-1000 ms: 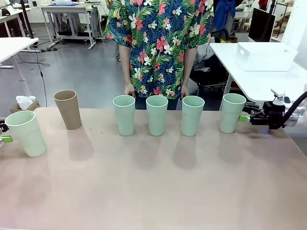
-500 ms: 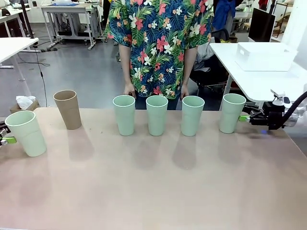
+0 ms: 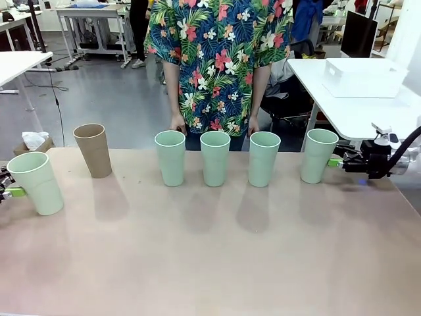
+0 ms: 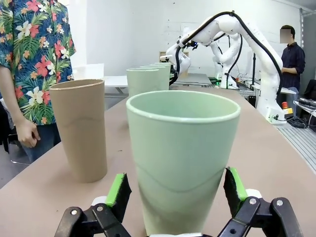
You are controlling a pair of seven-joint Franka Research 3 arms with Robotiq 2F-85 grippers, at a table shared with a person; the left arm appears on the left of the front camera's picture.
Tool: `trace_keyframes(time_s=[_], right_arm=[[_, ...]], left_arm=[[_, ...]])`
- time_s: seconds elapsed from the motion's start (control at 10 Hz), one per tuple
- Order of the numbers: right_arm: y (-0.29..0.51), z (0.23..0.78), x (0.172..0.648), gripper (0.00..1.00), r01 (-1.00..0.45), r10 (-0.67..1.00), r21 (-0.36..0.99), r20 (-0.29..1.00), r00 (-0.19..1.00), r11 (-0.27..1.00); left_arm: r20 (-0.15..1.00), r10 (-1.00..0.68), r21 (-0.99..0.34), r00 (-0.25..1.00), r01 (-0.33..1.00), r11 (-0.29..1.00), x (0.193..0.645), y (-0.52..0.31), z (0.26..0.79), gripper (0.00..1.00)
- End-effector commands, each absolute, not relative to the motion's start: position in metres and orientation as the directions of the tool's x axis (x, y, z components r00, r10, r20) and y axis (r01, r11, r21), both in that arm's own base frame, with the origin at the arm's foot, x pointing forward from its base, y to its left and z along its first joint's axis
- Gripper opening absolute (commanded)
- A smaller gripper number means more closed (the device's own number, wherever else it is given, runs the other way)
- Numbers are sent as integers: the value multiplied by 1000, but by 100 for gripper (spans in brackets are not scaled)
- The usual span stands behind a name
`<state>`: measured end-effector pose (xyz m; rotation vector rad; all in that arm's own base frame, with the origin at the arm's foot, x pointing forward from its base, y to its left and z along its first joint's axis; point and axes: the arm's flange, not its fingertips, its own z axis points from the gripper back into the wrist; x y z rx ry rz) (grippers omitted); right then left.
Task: Stack the cups and store them in the basket.
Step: Pick up two Reusable plastic cups , one in each hand.
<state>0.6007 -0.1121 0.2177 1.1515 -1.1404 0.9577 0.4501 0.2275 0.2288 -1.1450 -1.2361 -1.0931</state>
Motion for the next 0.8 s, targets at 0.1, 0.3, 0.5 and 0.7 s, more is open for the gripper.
trace_keyframes(time_s=[0.1, 0.3, 0.5, 0.7], right_arm=[[-100, 227, 594, 100, -966, -20, 189, 982, 189, 177], [-96, 227, 593, 100, -966, -21, 193, 981, 193, 174], [-88, 227, 593, 100, -966, -15, 200, 980, 201, 163], [-77, 225, 592, 100, -968, -5, 197, 980, 199, 152]], left_arm=[[1000, 1, -6, 5, 994, 107, 438, 210, 227, 100], [1000, -2, -14, 14, 994, 106, 439, 205, 224, 100], [1000, 6, -22, 21, 994, 105, 439, 202, 222, 100], [1000, 14, -25, 24, 994, 108, 439, 198, 222, 100]])
